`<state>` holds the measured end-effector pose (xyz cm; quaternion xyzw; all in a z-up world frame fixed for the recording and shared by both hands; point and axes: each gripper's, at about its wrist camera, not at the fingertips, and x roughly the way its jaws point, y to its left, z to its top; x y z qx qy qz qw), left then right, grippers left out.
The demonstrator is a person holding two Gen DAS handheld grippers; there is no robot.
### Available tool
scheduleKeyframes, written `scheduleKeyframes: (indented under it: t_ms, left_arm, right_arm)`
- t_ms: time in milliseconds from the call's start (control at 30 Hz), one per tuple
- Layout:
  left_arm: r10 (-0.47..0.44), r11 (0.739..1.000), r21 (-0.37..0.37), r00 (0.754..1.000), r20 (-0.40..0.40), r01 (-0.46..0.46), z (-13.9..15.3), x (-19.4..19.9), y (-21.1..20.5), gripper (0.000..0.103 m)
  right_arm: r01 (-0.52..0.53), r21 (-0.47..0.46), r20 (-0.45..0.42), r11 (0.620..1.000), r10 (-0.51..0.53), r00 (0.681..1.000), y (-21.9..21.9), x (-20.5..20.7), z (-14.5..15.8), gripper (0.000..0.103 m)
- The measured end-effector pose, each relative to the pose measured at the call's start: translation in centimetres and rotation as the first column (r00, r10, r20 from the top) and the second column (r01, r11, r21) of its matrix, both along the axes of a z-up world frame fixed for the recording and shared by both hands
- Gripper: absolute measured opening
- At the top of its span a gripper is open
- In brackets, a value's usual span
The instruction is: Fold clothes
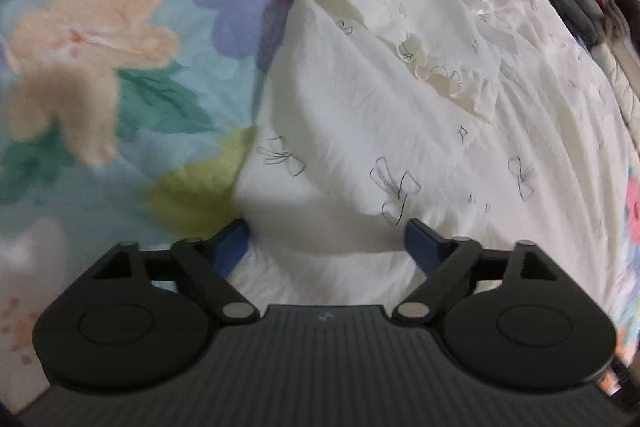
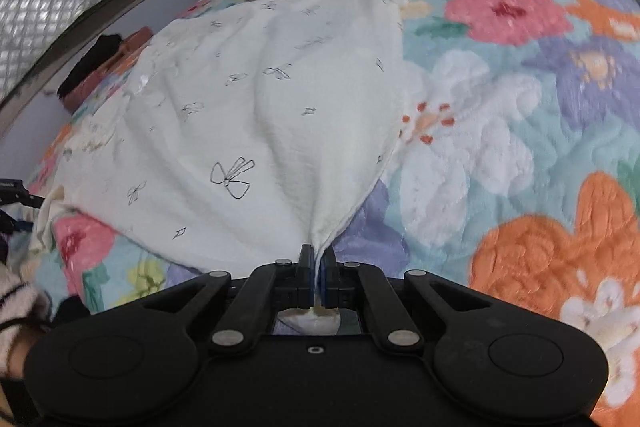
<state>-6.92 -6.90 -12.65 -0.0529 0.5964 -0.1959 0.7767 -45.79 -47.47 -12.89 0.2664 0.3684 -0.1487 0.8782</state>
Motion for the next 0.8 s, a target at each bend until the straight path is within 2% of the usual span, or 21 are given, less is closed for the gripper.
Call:
scheduleKeyframes:
  t_ms: [33, 67, 100, 133, 200, 233, 367, 400, 467, 567, 633, 733, 800]
  left_arm:
    - [-0.03, 0.999, 0.036, 0.999, 0.022, 0.029, 0.0, -0.2, -0.8, 0.086]
    - [-0.061, 0.996, 0.073, 0.997, 0.043, 0.058, -0.1, -0.5, -1.5, 0.072]
    - [-0.1, 0.99, 0.11, 0.992, 0.074, 0.091, 0.1, -0.9, -2.3, 0.062]
    - [-0.15, 0.98, 0.148, 0.981, 0.12, 0.132, 0.7, -1.6, -3.0, 0.042]
    - [-0.211, 0.968, 0.18, 0.957, 0.198, 0.176, 2.2, -2.9, -3.4, 0.011]
    - [-0.211, 0.97, 0.167, 0.95, 0.232, 0.174, 3.1, -3.3, -3.1, 0.003]
    - [-0.102, 0.995, 0.022, 0.931, 0.35, 0.101, 7.7, -5.3, 0.4, 0.001]
    - [-0.092, 0.996, 0.028, 0.925, 0.369, 0.088, 8.6, -5.9, 1.1, 0.001]
    - [-0.112, 0.993, 0.083, 0.921, 0.373, 0.087, 8.8, -6.9, 1.5, 0.001]
    - [-0.144, 0.984, 0.14, 0.948, 0.283, 0.108, 6.3, -6.6, 1.0, 0.002]
    - [-0.155, 0.979, 0.164, 0.961, 0.227, 0.119, 4.8, -6.3, 0.7, 0.002]
    - [-0.182, 0.974, 0.183, 0.942, 0.283, 0.133, 6.0, -7.1, 0.2, 0.002]
    - [-0.184, 0.973, 0.187, 0.938, 0.295, 0.132, 6.3, -7.4, 0.3, 0.002]
  right_arm:
    - [0.003, 0.0, 0.0, 1.0, -0.003, 1.0, 0.1, -0.1, -0.1, 0.006]
    - [0.002, -0.009, 0.0, 1.0, -0.002, 1.0, 0.2, 0.0, 0.0, 0.006]
    - [-0.003, -0.022, 0.0, 1.0, 0.003, 1.0, 0.2, 0.0, 0.1, 0.006]
    - [-0.008, -0.041, 0.001, 0.999, 0.008, 1.0, 0.3, 0.1, 0.4, 0.006]
    - [-0.009, -0.062, 0.024, 0.998, 0.011, 1.0, 0.2, 0.0, 1.1, 0.005]
    - [-0.008, -0.065, 0.042, 0.998, 0.01, 0.999, 0.0, 0.0, 1.6, 0.005]
    - [-0.003, -0.021, 0.156, 1.0, 0.006, 0.988, -1.1, -0.6, 4.2, 0.006]
    - [-0.007, 0.003, 0.183, 1.0, 0.006, 0.983, -1.3, -0.9, 4.7, 0.006]
    - [-0.021, 0.038, 0.195, 0.999, 0.013, 0.981, -1.5, -1.2, 4.9, 0.005]
    - [-0.033, 0.001, 0.096, 0.999, 0.033, 0.995, -0.7, -0.4, 3.2, 0.005]
    - [-0.04, -0.055, 0.016, 0.998, 0.041, 0.999, 0.0, 0.5, 1.4, 0.005]
    - [-0.032, -0.036, 0.017, 0.999, 0.032, 0.999, 0.4, 0.4, 0.3, 0.005]
    - [-0.033, -0.024, 0.041, 0.999, 0.034, 0.999, 0.2, -0.2, 1.2, 0.005]
